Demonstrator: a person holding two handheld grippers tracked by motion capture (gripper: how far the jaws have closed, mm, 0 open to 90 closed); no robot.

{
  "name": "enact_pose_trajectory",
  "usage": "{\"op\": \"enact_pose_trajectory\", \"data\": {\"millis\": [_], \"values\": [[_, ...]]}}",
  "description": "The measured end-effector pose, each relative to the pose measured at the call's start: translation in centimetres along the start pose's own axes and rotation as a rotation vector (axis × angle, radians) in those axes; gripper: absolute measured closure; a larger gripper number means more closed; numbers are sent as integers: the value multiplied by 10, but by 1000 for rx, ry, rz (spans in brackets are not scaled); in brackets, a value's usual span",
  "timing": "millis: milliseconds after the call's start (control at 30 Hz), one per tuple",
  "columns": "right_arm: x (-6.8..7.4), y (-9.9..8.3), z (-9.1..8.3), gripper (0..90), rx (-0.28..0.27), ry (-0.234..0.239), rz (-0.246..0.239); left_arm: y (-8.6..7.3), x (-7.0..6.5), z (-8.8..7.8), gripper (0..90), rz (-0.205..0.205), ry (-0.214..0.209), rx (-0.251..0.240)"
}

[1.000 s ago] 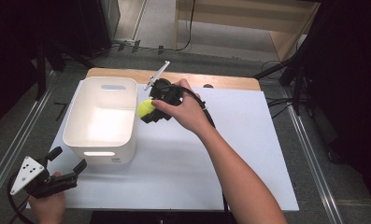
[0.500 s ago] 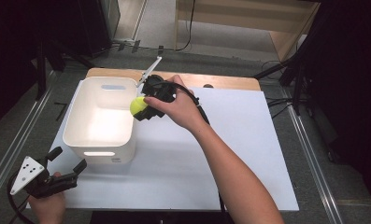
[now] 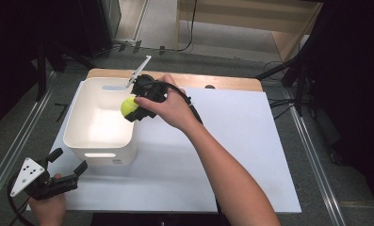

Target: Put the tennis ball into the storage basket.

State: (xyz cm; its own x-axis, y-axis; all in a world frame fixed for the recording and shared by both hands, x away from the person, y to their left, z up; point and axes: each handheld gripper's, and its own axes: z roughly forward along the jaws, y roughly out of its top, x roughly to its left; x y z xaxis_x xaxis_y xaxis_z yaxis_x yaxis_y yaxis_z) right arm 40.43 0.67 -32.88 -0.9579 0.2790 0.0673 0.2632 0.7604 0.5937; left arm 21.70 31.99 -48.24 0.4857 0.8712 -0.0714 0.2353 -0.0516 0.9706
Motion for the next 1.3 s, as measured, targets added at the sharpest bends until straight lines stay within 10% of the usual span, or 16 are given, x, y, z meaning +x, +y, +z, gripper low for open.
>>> {"op": "enact_pose_trajectory", "data": {"millis": [1300], "values": [[8, 11, 43, 235, 42, 36, -26, 0, 0, 0, 28, 1, -1, 0]]}}
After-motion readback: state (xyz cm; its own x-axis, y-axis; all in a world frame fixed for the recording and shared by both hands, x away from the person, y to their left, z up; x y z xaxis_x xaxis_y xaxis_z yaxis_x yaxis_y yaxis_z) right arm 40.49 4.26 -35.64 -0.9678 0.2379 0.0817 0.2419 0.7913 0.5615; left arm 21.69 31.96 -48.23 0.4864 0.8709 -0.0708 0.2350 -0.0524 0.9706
